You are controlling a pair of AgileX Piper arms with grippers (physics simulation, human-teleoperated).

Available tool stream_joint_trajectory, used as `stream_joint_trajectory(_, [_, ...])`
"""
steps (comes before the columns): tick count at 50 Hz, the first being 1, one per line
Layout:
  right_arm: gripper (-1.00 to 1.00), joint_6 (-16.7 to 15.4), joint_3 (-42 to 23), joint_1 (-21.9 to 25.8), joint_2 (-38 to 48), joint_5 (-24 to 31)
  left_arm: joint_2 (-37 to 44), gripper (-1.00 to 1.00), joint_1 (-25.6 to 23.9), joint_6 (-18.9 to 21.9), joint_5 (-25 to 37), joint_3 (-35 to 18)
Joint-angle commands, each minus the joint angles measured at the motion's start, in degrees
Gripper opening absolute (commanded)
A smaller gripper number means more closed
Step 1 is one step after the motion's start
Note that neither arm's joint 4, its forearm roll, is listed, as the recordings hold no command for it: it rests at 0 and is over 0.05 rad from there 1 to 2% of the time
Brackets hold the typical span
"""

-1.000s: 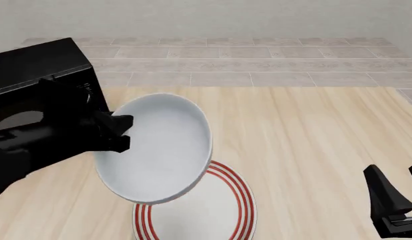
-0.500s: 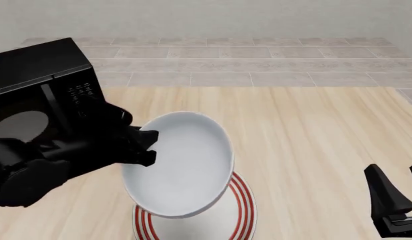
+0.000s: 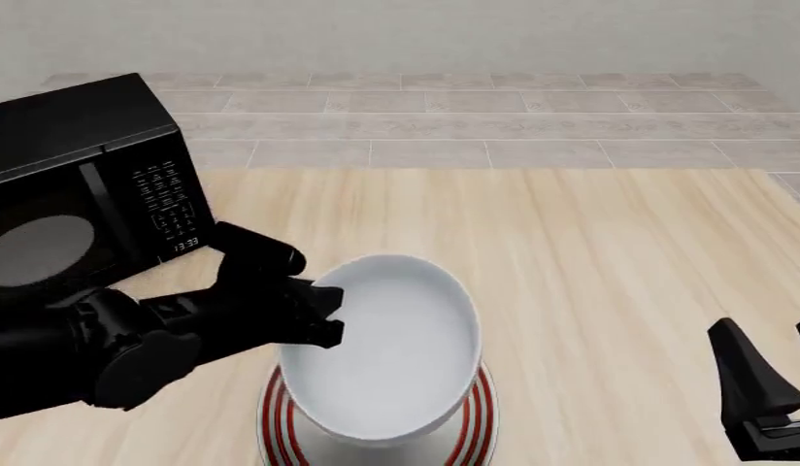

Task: Pick up the white bowl and put it on the plate.

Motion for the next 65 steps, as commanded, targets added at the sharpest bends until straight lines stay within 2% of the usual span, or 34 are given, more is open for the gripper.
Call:
stream_joint_trajectory(1, [1.00,-0.10,0.00,-0.12,0.00,0.19,2.67,-1.00,0.32,-0.67,-3.02,1.40])
stream_joint_trajectory(16, [1.00,0.20,0.00,-0.03,0.00,0.48,5.19,-1.00,2.86,-0.31,-5.58,3.22])
stream_joint_trajectory(39, [1.00,0.73,0.00,0.28,0.00,0.51,7.76,-1.00,0.09,-1.42,-6.31,2.90])
stream_joint_trajectory(65, [1.00,0.70,0.00,0.62,0.00,0.02,10.48,-1.00,1.88,0.13,-9.04,4.32])
